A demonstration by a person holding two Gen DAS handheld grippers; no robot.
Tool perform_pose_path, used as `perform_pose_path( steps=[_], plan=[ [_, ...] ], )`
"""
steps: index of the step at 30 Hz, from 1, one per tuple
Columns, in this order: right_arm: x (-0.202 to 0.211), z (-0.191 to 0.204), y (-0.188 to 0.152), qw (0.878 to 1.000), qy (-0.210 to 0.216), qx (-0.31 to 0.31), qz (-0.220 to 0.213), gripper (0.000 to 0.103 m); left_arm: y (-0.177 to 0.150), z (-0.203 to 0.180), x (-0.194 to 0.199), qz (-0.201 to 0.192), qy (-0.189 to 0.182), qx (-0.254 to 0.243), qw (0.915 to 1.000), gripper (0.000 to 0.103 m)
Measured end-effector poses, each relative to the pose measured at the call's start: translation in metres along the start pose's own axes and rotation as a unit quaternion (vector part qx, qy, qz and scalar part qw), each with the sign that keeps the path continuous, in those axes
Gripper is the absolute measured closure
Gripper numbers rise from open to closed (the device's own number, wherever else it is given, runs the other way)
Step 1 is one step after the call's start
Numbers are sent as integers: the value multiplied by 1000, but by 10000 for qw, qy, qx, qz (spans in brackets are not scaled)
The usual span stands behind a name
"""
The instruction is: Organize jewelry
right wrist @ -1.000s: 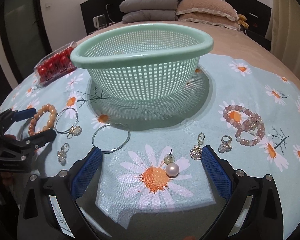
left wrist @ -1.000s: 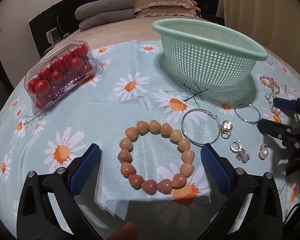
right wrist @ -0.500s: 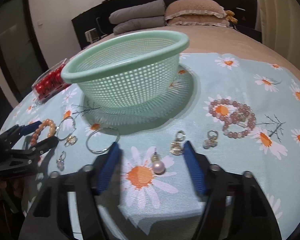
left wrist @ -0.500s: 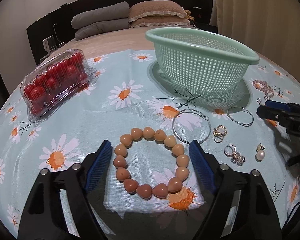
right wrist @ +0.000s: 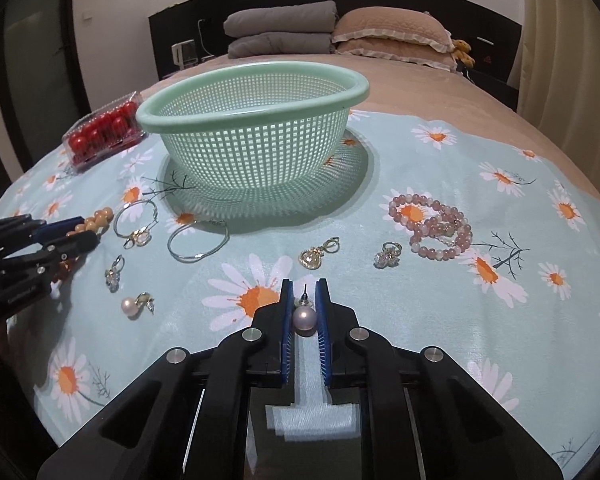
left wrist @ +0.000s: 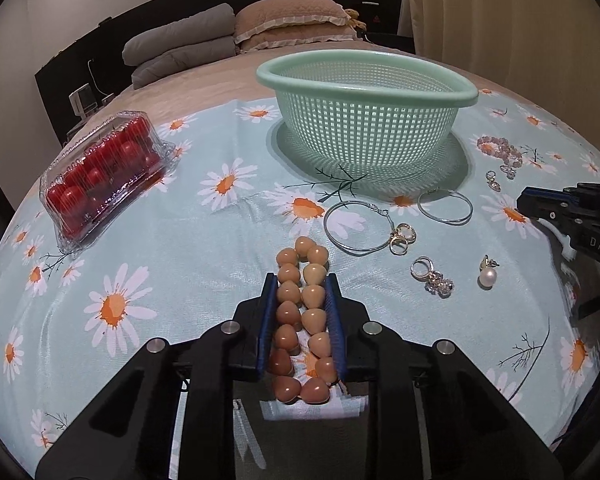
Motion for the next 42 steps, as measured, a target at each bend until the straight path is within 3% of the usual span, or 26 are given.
perform_pose_path(
  steps=[4,8,9,10,20,29,30,34,36,38,39,40,41,42],
  plan=[
    [13,-3,-5,9996,-109,-153,224,92,-1,-3,8,97,38,-164,9998,79],
    [28,-5,-1,9994,-163,-210,209,92,2,0,22,144,-148,-159,9997,79],
    [33,-4,1,9995,-173,-182,182,92,5,2,26,112,-148,-167,9997,81],
    [37,-3,5,9996,-178,-150,147,92,8,4,30,122,-174,-153,9997,101],
    [63,4,41,9995,-115,141,-273,92,45,16,55,-167,9,-243,9996,102],
    [56,2,40,9996,35,137,-228,92,40,18,46,-56,-62,-144,9999,101],
    [52,2,38,9997,86,119,-217,92,38,18,43,8,-91,-131,9999,98],
    [29,-3,22,9997,226,-24,-84,92,24,18,32,174,-61,-34,9998,58],
    [19,-4,12,9997,228,-69,1,89,18,18,31,176,-75,26,9998,44],
    [12,-6,4,9998,135,-90,78,60,13,19,31,127,-12,114,9999,29],
    [12,-6,1,9999,66,-79,45,29,11,20,32,80,8,163,9998,20],
    [15,-5,-2,10000,21,-10,-96,14,9,21,33,34,27,226,9997,11],
    [19,-3,-5,9996,-19,87,-255,15,6,21,33,-7,35,289,9996,5],
    [20,-3,-6,9994,-1,154,-322,15,5,21,32,-19,49,328,9994,6]
  ],
)
Point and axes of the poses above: each gripper's, at about its wrist camera, not at the fingertips, and x roughly against the way its jaws point, z to its left, y to its top, the point moved 1 cm from there along -x, roughly the way its jaws point, and after that the axes turned 14 degrees about y, right-handed, at the moved point
